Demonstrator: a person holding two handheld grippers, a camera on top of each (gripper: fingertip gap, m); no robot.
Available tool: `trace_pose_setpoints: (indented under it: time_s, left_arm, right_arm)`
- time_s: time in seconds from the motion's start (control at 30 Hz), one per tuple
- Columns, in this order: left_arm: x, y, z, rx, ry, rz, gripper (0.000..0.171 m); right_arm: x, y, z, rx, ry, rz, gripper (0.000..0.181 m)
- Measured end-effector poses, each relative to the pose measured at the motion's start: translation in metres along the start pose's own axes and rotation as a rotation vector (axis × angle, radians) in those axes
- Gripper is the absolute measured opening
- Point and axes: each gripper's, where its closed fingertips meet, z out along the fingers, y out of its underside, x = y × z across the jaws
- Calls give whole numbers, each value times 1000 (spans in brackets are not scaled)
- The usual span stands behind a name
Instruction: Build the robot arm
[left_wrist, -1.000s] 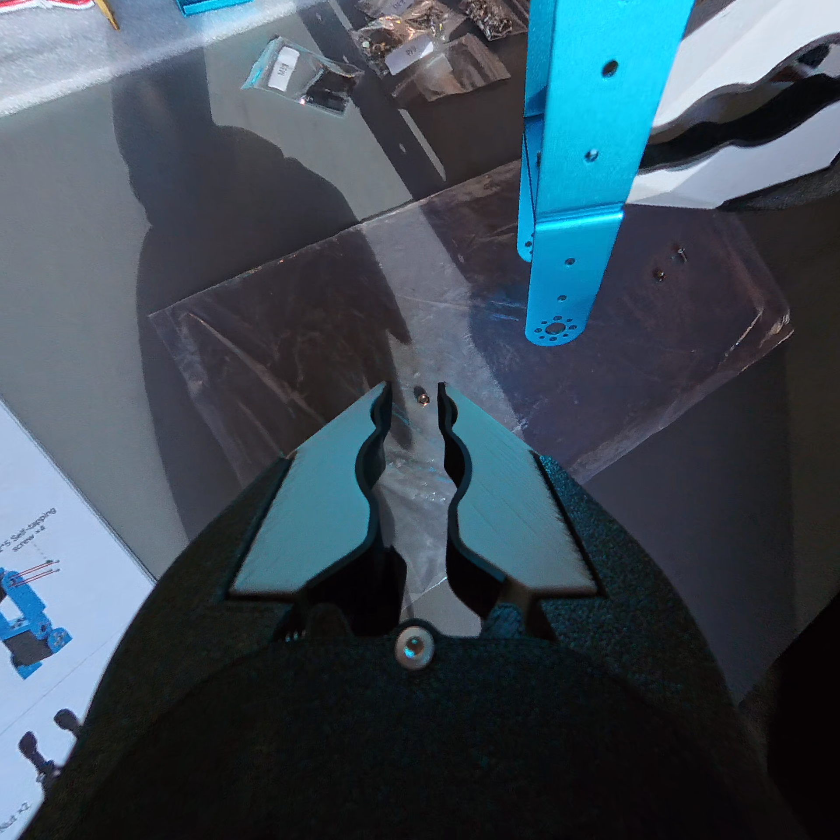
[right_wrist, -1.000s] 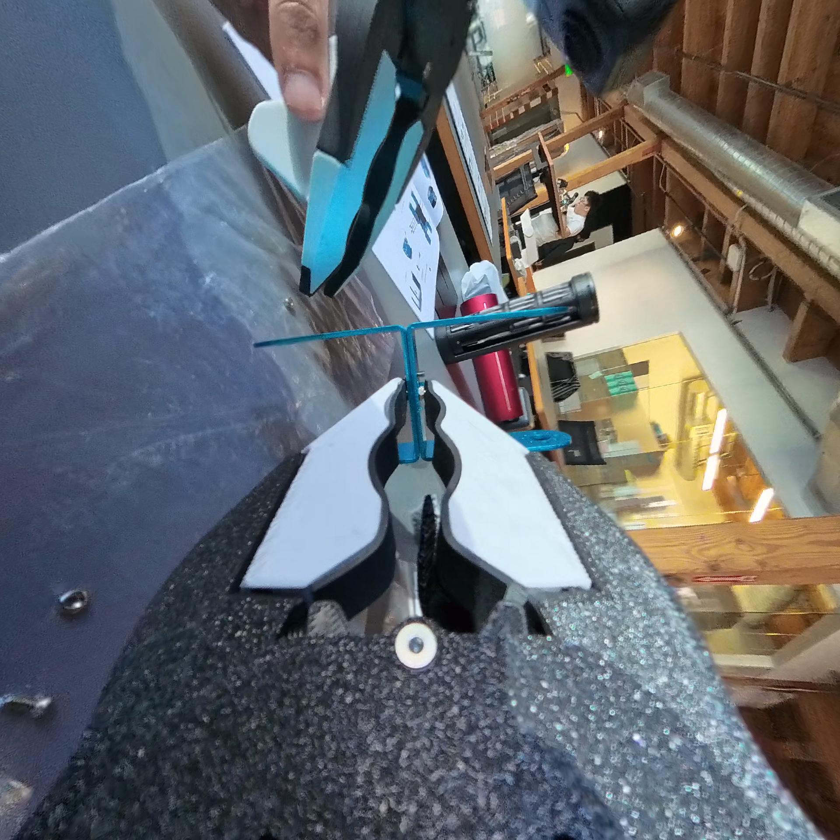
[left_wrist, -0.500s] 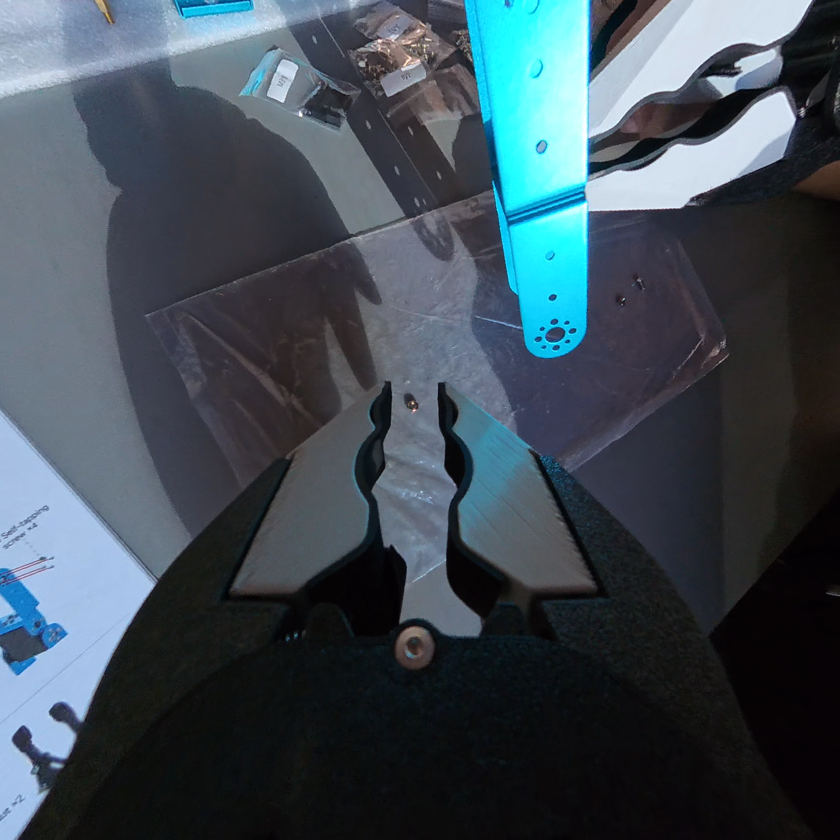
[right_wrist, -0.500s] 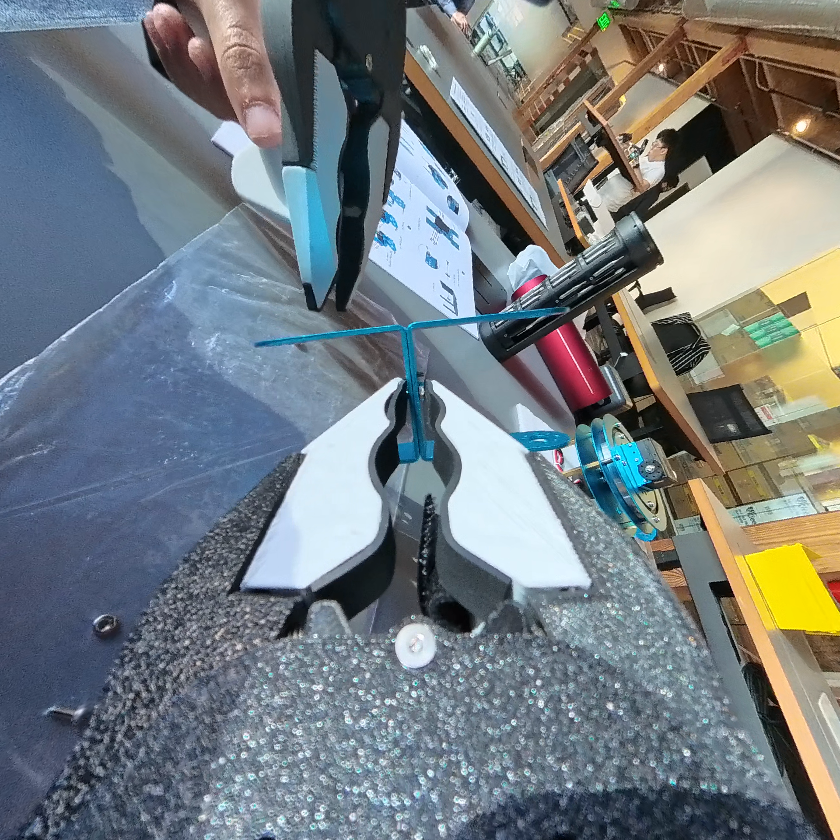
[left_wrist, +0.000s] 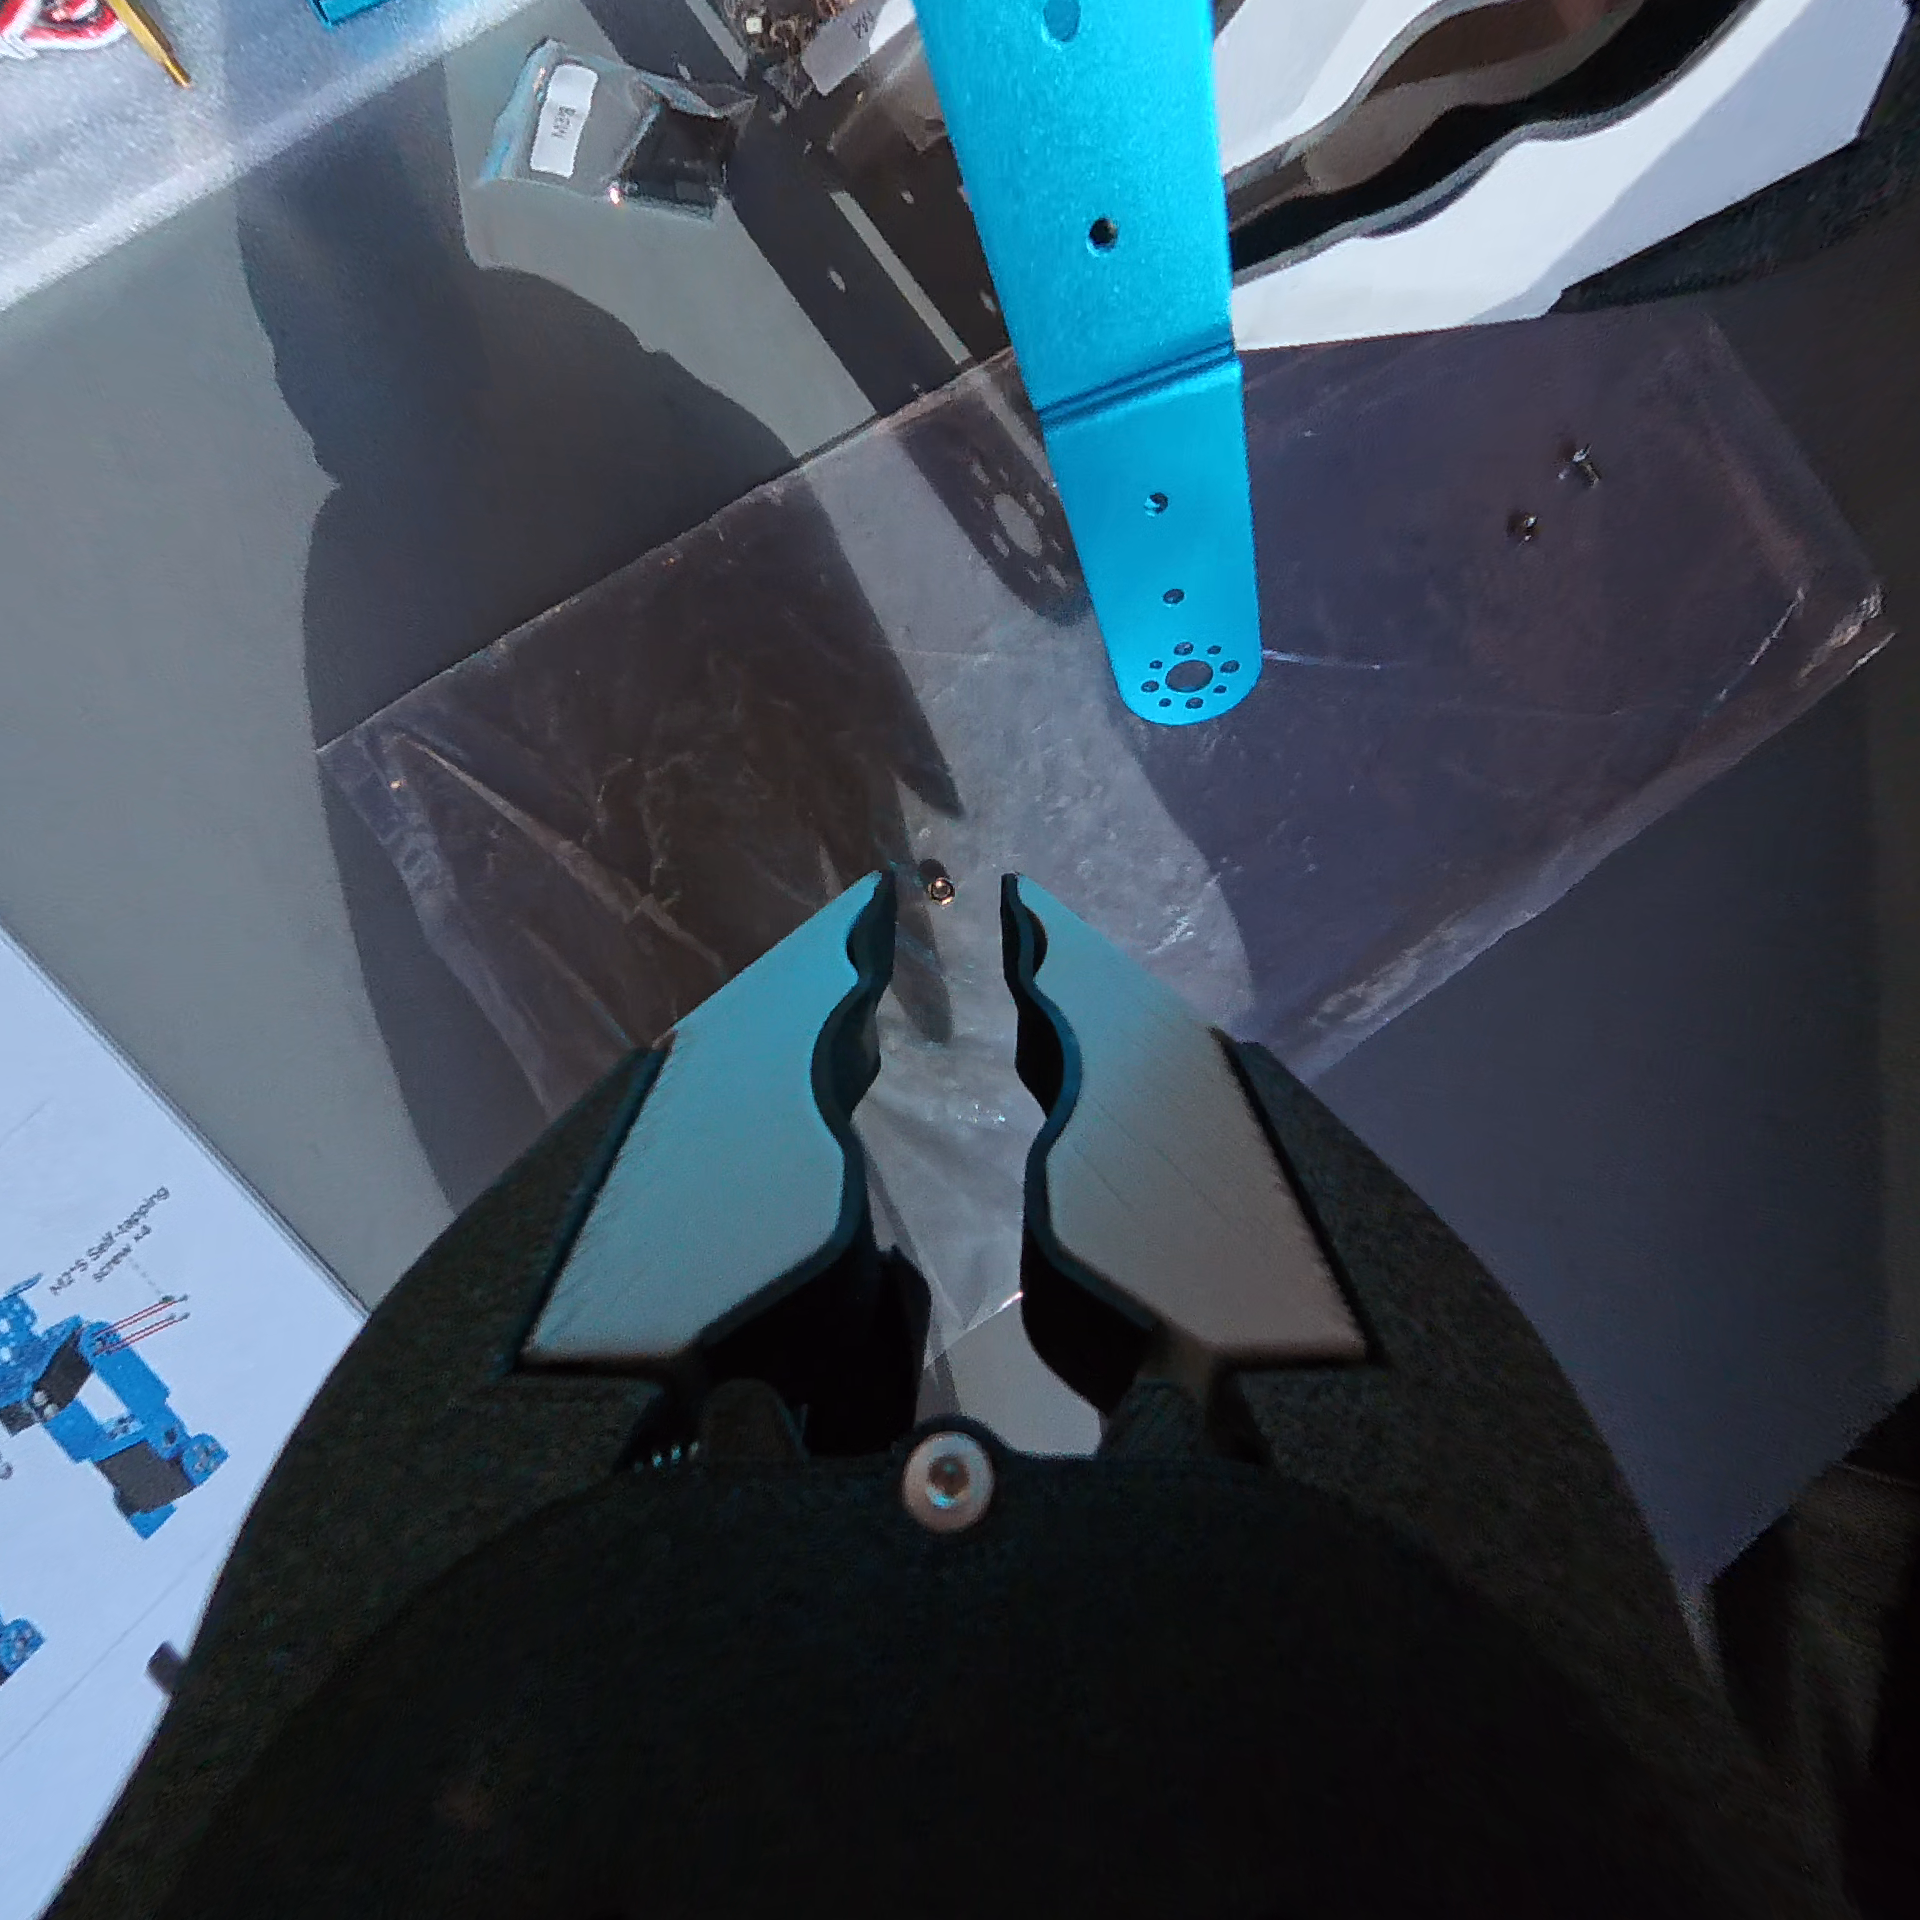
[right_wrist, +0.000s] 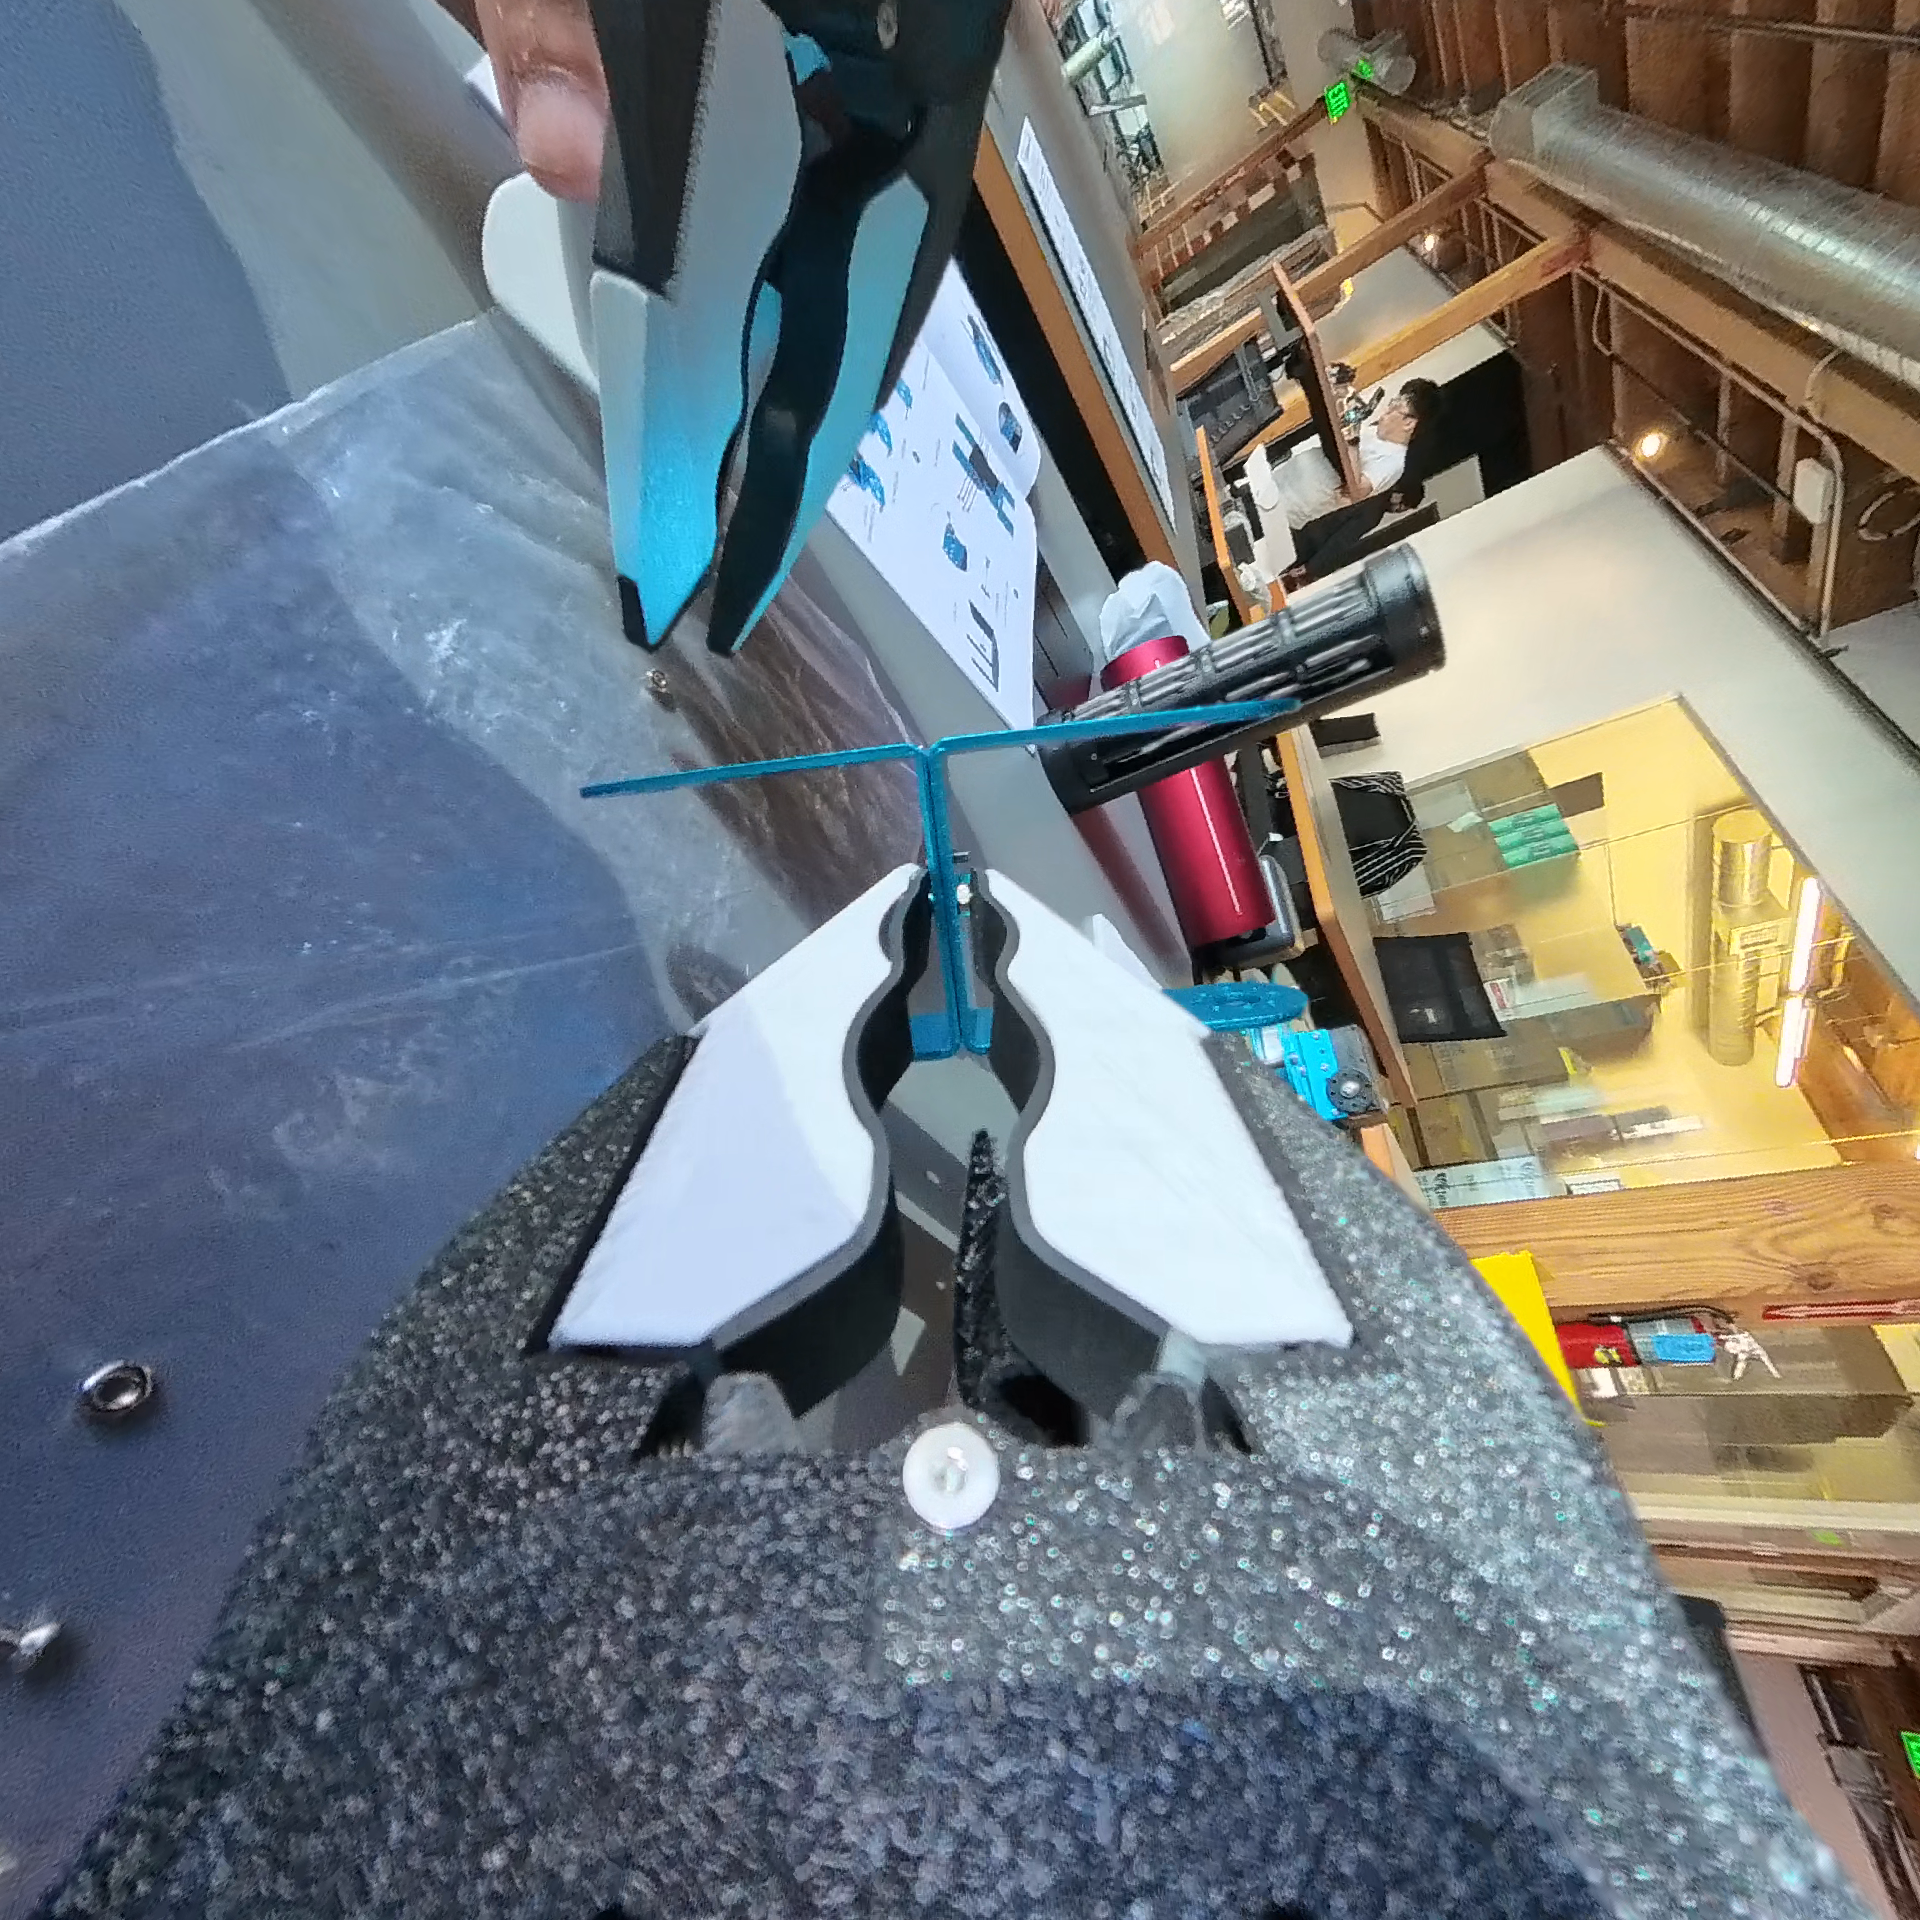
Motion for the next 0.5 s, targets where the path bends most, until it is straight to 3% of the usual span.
trace_pose_setpoints:
  time_s: [0.5]
  left_arm:
    - [1, 5, 12, -45, 31, 42, 4]
  right_arm:
    - [-6, -3, 1, -9, 10, -86, 7]
